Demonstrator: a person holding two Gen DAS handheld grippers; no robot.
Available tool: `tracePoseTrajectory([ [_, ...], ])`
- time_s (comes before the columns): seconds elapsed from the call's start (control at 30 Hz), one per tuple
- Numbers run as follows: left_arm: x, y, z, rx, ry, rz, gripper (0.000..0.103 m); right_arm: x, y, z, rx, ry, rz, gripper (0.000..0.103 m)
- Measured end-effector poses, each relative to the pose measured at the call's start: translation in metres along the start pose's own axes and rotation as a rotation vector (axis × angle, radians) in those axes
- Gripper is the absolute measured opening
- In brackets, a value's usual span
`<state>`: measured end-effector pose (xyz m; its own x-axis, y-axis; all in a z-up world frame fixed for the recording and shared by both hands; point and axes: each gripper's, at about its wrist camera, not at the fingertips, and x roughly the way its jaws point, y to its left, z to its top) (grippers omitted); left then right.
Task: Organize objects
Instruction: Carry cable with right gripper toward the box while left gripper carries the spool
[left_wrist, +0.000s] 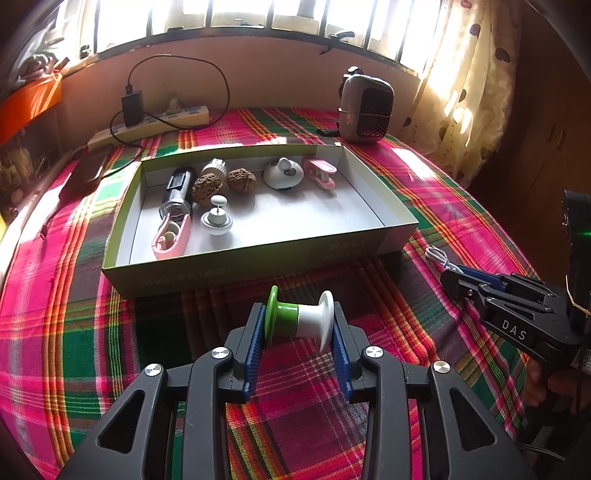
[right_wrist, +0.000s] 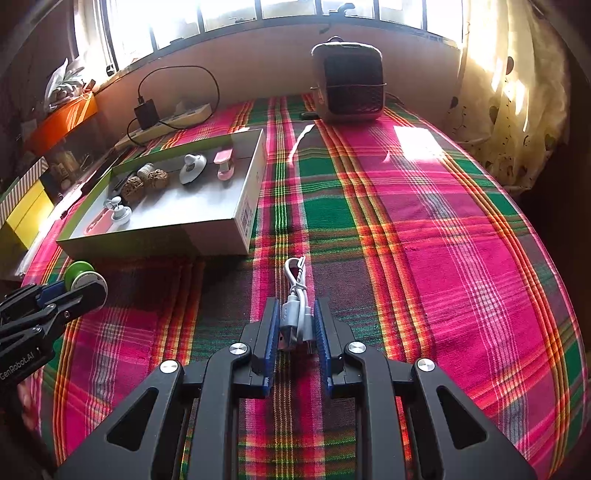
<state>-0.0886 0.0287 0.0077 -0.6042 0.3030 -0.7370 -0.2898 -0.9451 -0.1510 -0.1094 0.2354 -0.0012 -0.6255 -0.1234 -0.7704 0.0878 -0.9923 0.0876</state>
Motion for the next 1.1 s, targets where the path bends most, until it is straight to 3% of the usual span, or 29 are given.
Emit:
tracePoseTrajectory([
  [0.13, 0.0, 0.0, 0.0, 0.001, 0.0, 0.0, 0.031, 0.001, -0.004, 0.001, 0.027, 0.003, 0.032, 0.021],
  [0.47, 0.0, 0.0, 0.001, 0.001, 0.002, 0.002, 0.031, 0.008, 0.012, 0.006, -0.055, 0.013, -0.05, 0.027],
  [0.6, 0.0, 0.0, 0.001, 0.002, 0.002, 0.001, 0.031, 0.008, 0.012, 0.005, -0.06, 0.011, -0.059, 0.019],
  [1.1, -0.005, -0.002, 0.005, 0.01, -0.006, 0.012, 0.031, -0.006, 0.009, 0.008, -0.027, -0.018, -0.022, 0.019],
])
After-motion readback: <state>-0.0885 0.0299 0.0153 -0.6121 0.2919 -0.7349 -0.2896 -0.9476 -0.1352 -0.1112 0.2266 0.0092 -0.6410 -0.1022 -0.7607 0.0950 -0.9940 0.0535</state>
